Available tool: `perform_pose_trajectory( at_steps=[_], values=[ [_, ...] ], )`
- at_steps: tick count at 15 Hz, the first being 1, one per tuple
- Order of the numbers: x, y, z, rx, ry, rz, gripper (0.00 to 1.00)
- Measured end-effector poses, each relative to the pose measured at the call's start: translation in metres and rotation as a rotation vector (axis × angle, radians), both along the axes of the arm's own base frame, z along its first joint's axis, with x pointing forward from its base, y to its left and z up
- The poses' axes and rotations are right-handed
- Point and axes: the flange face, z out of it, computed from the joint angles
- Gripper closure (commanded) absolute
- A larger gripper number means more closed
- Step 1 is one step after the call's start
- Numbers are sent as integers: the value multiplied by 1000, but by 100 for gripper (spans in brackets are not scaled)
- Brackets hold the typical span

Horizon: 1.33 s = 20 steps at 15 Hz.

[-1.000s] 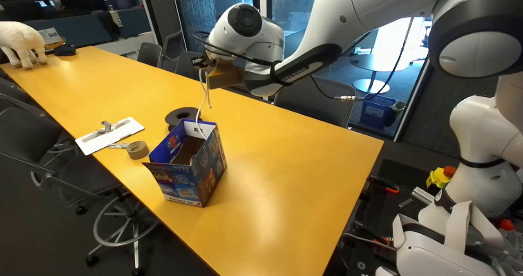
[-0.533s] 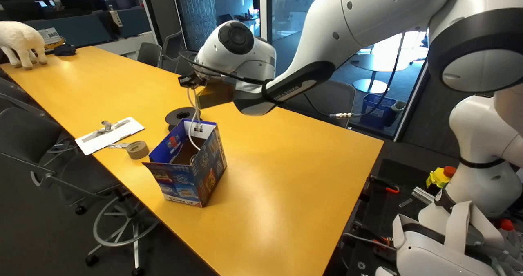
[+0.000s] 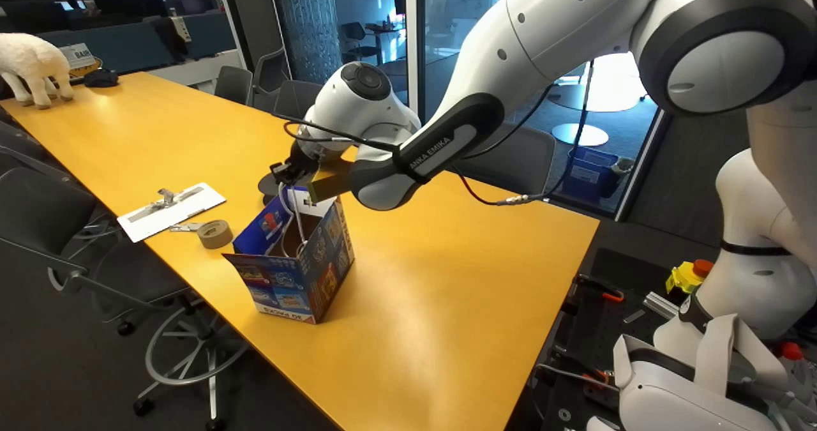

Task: Place the white ropes inside the blue box

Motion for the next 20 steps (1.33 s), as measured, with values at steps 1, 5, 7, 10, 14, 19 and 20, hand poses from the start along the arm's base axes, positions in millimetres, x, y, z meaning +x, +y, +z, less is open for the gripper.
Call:
perform_pose_trajectory(
  at_steps=[1, 5, 7, 10, 14, 19, 20],
  values=[
    [3, -3, -3, 9, 12, 17, 69],
    [15, -17, -8, 8, 59, 73, 38],
    [21, -25, -11, -12, 89, 89, 25],
    [25, -41, -19, -85, 202, 98, 3],
    [17, -63, -24, -211, 436, 82, 0],
    [-16, -98, -10, -315, 728, -10, 0],
    [-24, -108, -6, -323, 765, -25, 0]
  ],
)
